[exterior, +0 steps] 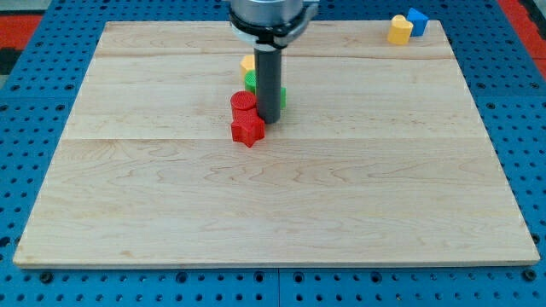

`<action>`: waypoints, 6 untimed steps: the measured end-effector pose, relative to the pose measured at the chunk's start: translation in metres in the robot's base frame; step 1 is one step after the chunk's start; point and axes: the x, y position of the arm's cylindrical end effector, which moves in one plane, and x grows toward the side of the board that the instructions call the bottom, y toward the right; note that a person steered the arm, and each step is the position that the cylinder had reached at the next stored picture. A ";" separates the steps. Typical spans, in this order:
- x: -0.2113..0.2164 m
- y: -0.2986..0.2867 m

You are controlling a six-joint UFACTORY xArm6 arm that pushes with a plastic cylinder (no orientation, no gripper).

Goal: Nudge the red star left a bit

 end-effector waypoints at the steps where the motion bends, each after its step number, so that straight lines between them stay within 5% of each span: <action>1: -0.028 -0.006; 4: -0.068 -0.025; 6: 0.004 0.019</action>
